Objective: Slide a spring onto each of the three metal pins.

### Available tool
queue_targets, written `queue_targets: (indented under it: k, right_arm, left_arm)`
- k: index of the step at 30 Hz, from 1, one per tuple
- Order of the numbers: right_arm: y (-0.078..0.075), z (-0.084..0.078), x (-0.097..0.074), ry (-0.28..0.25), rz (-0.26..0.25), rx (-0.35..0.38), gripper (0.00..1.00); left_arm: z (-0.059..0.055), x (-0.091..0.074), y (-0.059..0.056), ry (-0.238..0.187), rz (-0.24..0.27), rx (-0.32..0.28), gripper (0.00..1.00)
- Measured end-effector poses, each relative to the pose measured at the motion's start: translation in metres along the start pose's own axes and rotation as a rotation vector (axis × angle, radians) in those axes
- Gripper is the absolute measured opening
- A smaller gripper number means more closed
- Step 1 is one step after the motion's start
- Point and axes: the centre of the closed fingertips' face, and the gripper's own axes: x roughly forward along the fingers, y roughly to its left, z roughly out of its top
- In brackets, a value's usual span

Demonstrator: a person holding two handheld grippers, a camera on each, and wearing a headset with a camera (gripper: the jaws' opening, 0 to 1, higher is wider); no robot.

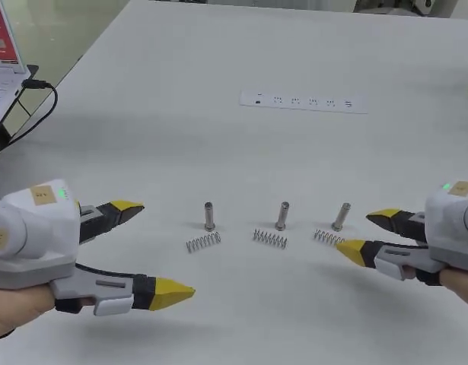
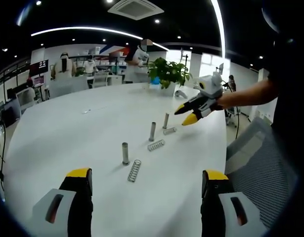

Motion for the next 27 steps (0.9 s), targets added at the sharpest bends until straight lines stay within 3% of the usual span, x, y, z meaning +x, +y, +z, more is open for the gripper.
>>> queue_targets:
  k: [13,27]
  right_arm:
    - [0.007,-0.010,0.007,0.059,0.041,-0.039,0.33]
    - [0.006,-0.012,0.029,0.121,0.077,-0.070,0.24]
  left_arm:
    - [-0.001,-0.001,-0.001,0.003,0.000,0.002,0.88]
    - [-0.004,-0.002,-0.001,0.007,0.001,-0.003,0.88]
